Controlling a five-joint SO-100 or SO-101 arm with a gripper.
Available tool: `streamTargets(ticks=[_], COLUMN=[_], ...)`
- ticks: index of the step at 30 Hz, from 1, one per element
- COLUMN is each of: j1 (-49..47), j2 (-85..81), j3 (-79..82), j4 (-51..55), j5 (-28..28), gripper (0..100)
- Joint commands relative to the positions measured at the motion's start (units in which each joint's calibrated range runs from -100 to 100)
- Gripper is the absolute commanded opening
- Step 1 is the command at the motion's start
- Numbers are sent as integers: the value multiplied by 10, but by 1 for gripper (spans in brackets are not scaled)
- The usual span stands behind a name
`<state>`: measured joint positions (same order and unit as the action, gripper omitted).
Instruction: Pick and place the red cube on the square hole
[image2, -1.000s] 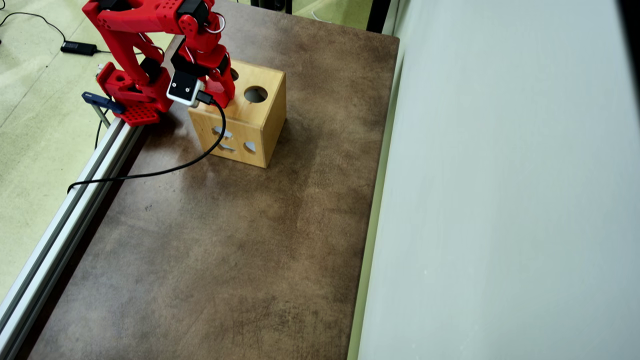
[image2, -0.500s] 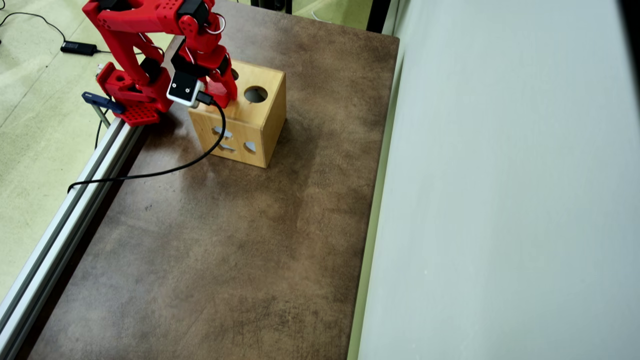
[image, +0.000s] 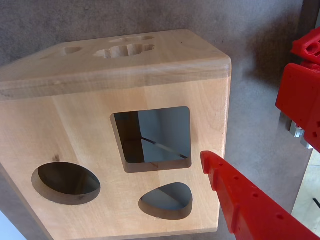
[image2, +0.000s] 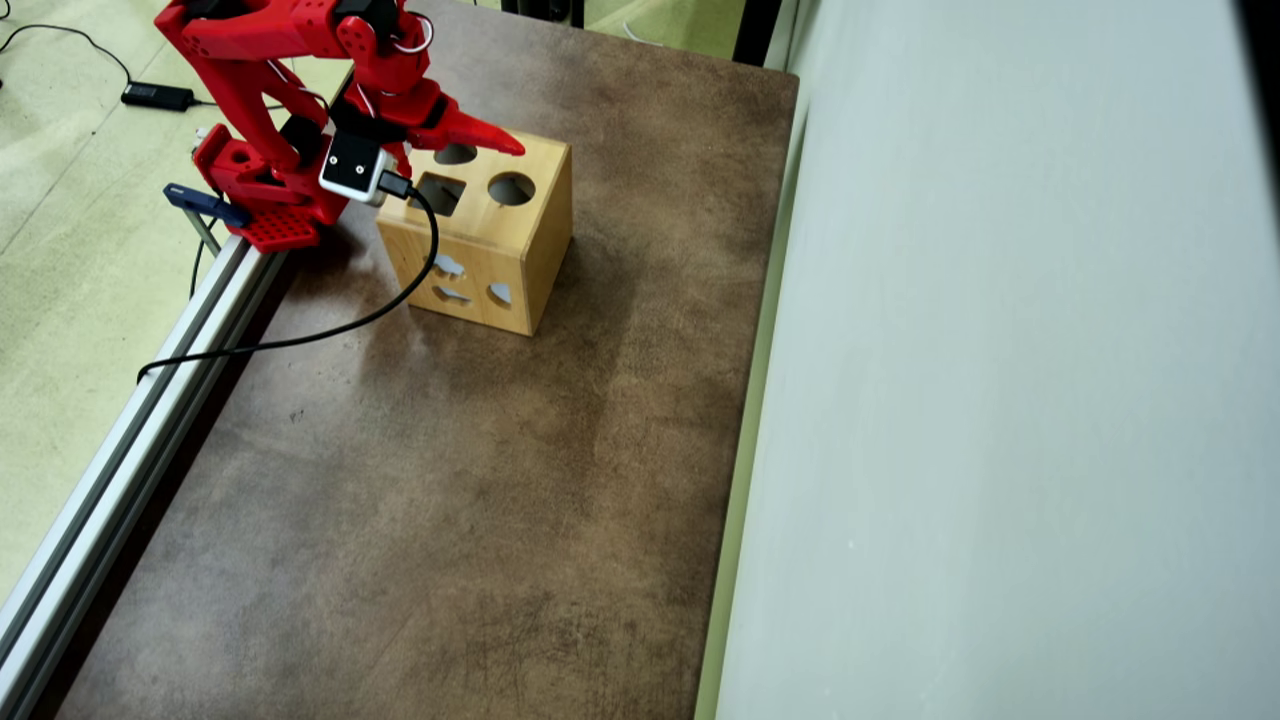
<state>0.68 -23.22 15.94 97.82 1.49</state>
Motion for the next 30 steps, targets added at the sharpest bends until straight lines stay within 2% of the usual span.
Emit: streamTargets(ticks=[1, 30], j1=[-4, -2], j2=[-22, -48], j3=[-7, -8], j4=[1, 1], j5=[-1, 0], gripper=[80, 81])
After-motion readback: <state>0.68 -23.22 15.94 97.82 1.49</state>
